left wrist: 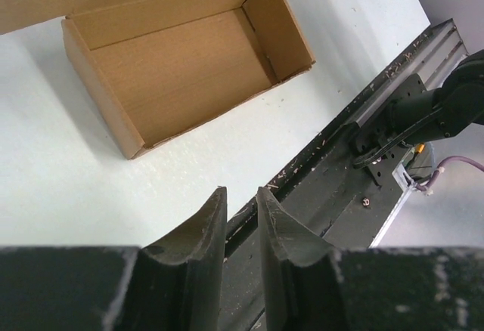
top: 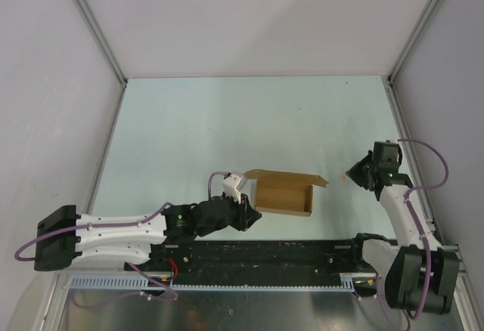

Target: Fold the paper box

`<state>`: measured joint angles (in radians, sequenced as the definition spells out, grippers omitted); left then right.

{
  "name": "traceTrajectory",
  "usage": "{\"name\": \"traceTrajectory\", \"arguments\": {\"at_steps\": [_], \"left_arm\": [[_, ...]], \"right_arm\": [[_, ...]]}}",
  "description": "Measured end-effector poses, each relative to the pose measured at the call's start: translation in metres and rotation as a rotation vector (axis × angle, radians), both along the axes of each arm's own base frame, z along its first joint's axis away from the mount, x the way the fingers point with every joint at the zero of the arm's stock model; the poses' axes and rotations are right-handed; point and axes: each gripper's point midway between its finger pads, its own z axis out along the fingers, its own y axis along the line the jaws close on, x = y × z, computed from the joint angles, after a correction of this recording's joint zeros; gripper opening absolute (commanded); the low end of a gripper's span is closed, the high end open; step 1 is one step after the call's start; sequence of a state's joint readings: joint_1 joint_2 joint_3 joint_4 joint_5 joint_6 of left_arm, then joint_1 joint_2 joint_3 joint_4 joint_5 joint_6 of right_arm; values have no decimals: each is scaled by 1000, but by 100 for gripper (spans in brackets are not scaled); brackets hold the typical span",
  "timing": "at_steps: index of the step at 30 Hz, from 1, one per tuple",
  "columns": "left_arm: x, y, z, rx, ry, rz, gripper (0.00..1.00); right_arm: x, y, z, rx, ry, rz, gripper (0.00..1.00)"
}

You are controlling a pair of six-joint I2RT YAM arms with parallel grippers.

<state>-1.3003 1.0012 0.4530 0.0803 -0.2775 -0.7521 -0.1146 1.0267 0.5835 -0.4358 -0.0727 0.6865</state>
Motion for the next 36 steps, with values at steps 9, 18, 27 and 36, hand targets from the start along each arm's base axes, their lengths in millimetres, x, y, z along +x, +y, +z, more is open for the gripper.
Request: {"name": "traceTrajectory", "arguments": {"at_steps": [9, 18, 27, 36], "left_arm": [[7, 12, 38, -104, -53, 54, 27], [15, 23, 57, -152, -88, 108, 28], [15, 26, 50, -132, -77, 111, 29], [15, 26, 37, -89, -65, 110, 29]], "right_arm": [[10, -4, 94, -94, -276, 54, 13], [29, -18, 113, -126, -255, 46, 66], [30, -45, 12, 1, 107, -40, 70], [35, -42, -34, 91, 236, -83, 71]]}}
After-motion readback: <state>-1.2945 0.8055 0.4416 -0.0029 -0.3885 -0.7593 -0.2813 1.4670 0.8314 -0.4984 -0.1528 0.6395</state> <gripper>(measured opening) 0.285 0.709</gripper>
